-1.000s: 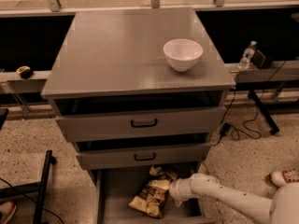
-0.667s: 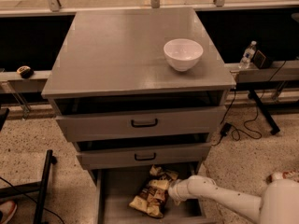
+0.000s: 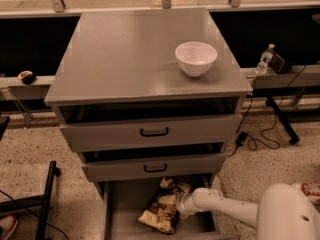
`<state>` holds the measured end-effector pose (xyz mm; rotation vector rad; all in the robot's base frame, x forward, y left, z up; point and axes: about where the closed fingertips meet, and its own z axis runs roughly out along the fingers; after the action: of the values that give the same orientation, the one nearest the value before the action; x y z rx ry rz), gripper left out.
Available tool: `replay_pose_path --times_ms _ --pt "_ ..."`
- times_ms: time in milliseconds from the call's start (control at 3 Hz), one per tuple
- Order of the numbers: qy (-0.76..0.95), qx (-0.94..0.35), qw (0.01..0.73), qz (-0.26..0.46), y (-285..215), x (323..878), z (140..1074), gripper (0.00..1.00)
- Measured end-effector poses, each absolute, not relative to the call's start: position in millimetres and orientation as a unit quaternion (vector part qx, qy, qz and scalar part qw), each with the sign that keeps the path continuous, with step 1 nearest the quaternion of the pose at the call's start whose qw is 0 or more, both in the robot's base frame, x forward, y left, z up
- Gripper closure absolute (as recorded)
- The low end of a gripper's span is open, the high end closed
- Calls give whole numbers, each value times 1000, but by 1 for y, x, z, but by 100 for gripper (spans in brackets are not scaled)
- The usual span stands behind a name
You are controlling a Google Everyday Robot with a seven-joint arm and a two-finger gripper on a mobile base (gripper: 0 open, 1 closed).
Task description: Pick brown chip bag from bottom drawer and place on counter
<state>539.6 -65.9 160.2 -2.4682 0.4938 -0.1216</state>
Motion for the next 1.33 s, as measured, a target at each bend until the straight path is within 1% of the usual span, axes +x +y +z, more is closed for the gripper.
replay_pose_path --times_ms 667,1000,1333 --pt "201 -939 279 -16 -60 542 135 66" --pt "205 -938 279 -12 -60 541 135 89" --pt "202 -933 298 -4 -60 540 141 100"
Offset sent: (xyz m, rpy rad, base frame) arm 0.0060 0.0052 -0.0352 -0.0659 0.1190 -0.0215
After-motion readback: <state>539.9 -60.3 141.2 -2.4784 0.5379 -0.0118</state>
